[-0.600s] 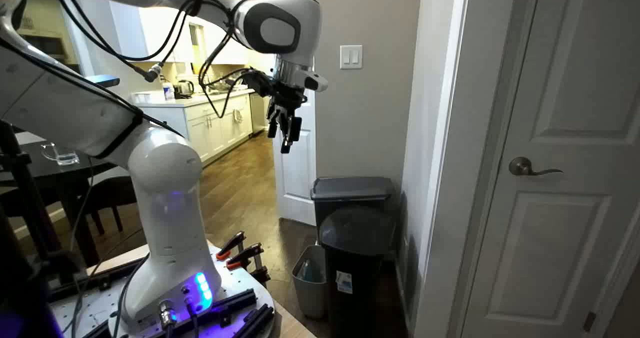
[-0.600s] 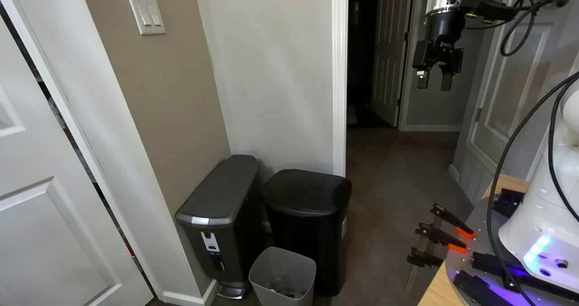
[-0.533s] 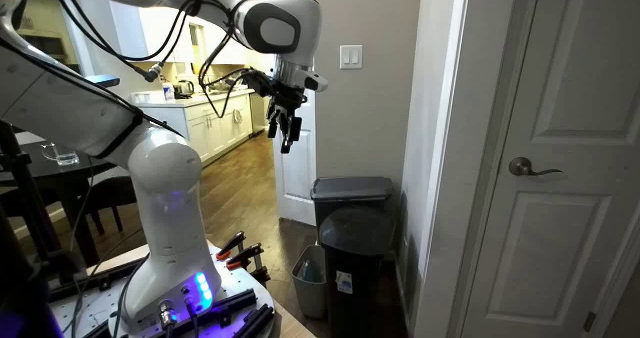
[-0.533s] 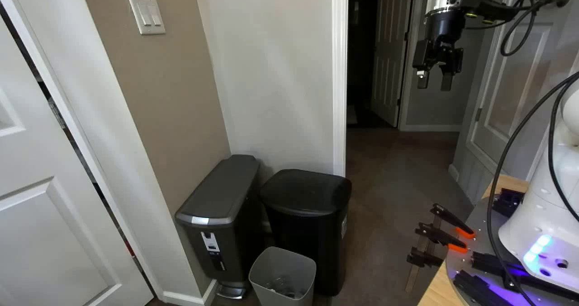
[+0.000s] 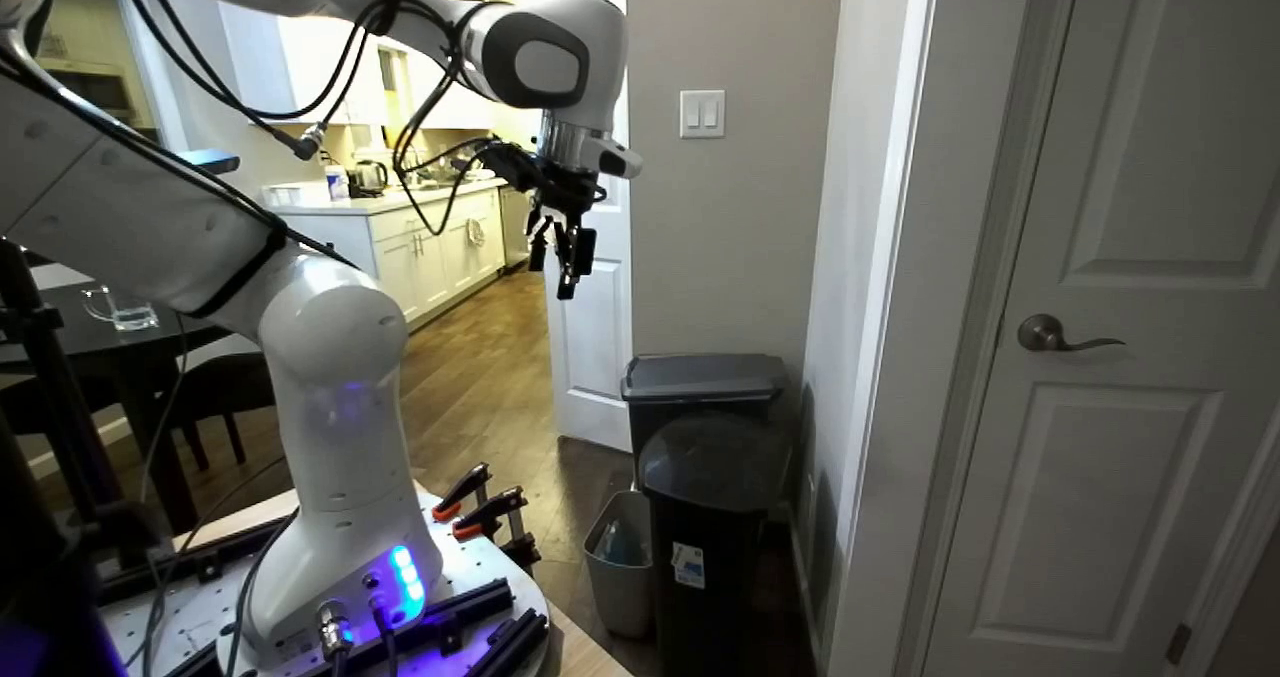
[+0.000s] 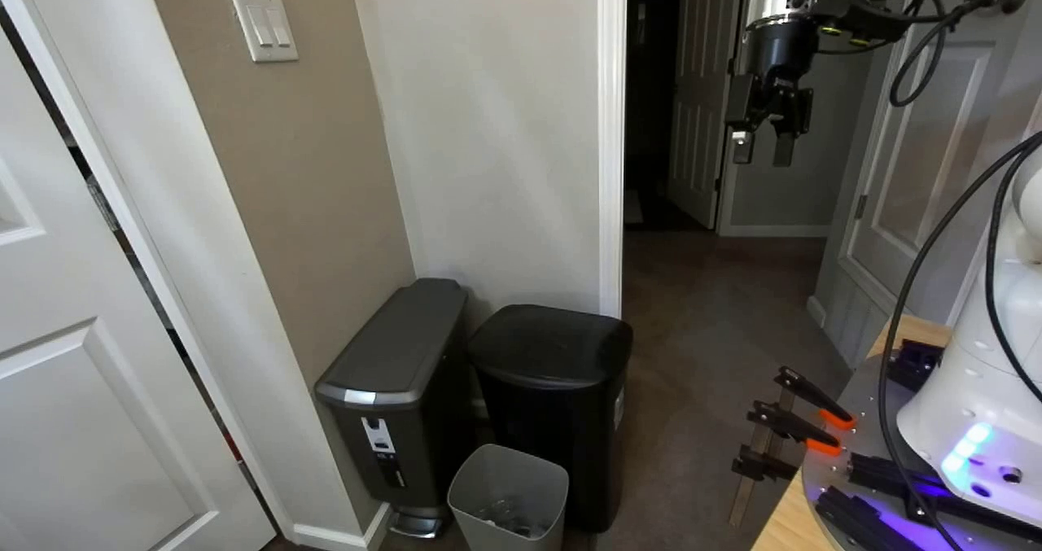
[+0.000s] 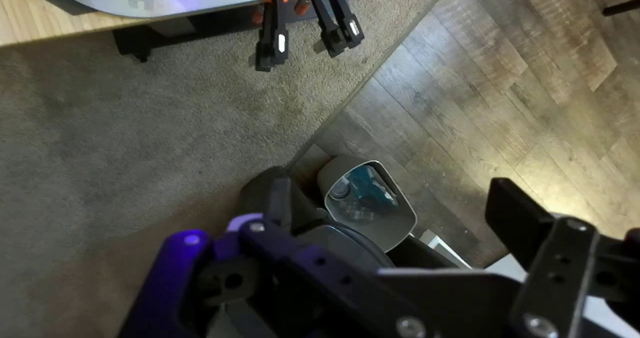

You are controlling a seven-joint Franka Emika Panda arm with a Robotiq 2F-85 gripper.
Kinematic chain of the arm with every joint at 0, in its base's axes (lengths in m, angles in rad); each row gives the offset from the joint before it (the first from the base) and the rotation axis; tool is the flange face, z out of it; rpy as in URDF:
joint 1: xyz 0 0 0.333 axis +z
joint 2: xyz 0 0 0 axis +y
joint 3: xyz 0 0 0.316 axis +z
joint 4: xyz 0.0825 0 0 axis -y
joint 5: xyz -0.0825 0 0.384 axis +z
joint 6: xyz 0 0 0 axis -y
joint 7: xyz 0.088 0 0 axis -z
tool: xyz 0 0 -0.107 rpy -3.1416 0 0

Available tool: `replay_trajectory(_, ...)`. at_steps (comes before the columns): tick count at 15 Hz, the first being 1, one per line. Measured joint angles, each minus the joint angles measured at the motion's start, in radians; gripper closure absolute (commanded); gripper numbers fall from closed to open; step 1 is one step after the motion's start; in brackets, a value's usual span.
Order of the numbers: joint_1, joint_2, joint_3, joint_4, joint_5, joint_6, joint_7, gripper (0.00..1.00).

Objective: Open the lid of the black bin

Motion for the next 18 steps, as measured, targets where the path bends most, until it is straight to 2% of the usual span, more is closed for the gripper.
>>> replay_trajectory(3, 0.103, 0.054, 0.085, 0.0, 0.112, 0.108, 0.0, 0.0)
replay_trajectory(6, 0.222, 0.166, 0.183, 0.0, 0.206, 0.266, -0.004, 0.0)
replay_trajectory(10, 0.343, 0.374, 0.293, 0.017, 0.222, 0.526, -0.073, 0.0)
replay_trajectory(12, 0.363, 0.48, 0.329, 0.044, 0.185, 0.641, -0.111, 0.0)
replay_trajectory(15, 0.358, 0.618, 0.343, 0.101, 0.054, 0.775, -0.152, 0.0)
replay_trajectory(18, 0.352, 0.679, 0.334, 0.136, 0.049, 0.802, -0.19, 0.0)
